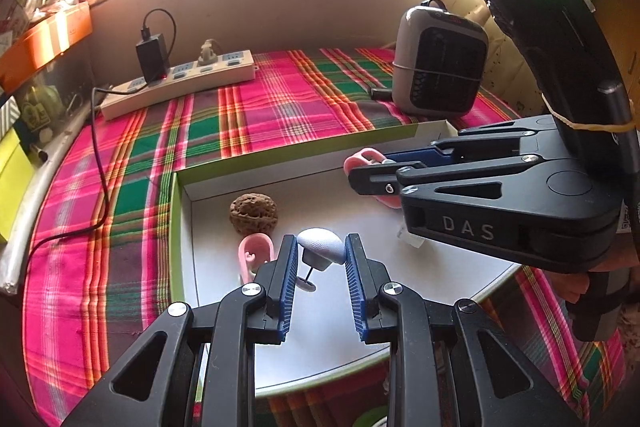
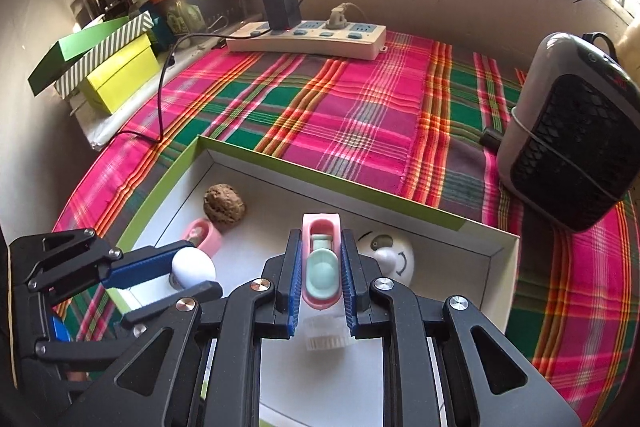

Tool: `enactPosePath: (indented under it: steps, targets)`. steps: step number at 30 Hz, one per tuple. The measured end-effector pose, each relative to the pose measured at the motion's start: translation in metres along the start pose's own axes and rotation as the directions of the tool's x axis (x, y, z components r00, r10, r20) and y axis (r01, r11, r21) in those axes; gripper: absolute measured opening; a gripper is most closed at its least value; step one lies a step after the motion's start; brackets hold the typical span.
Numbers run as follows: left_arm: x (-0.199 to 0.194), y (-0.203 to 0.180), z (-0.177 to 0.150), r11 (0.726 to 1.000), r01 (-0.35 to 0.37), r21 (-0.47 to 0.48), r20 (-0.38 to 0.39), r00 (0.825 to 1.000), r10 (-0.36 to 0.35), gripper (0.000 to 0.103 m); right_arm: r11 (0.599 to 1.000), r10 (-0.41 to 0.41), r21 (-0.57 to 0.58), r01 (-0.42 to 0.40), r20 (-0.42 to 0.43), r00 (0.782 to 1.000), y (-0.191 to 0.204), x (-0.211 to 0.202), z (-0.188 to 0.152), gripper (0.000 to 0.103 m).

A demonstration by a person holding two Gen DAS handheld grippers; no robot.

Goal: Organize objects
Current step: 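Carry the mushroom toy and pink holder over the box and lower them inside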

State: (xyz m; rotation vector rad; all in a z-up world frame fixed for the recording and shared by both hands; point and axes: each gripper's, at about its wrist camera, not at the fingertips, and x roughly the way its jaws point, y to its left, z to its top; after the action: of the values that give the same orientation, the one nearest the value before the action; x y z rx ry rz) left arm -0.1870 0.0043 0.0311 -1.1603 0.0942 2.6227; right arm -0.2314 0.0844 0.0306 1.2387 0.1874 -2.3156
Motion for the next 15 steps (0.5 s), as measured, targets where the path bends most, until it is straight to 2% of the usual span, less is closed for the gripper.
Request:
enactPosePath:
  steps: [15]
  targets:
    - [0.024, 0.002, 0.001, 1.000, 0.003, 0.001, -0.045, 0.999, -0.003, 0.022, 1.000, 0.013, -0.012, -0.013, -0.036, 0.999, -0.001, 0.023, 0.005, 0.018]
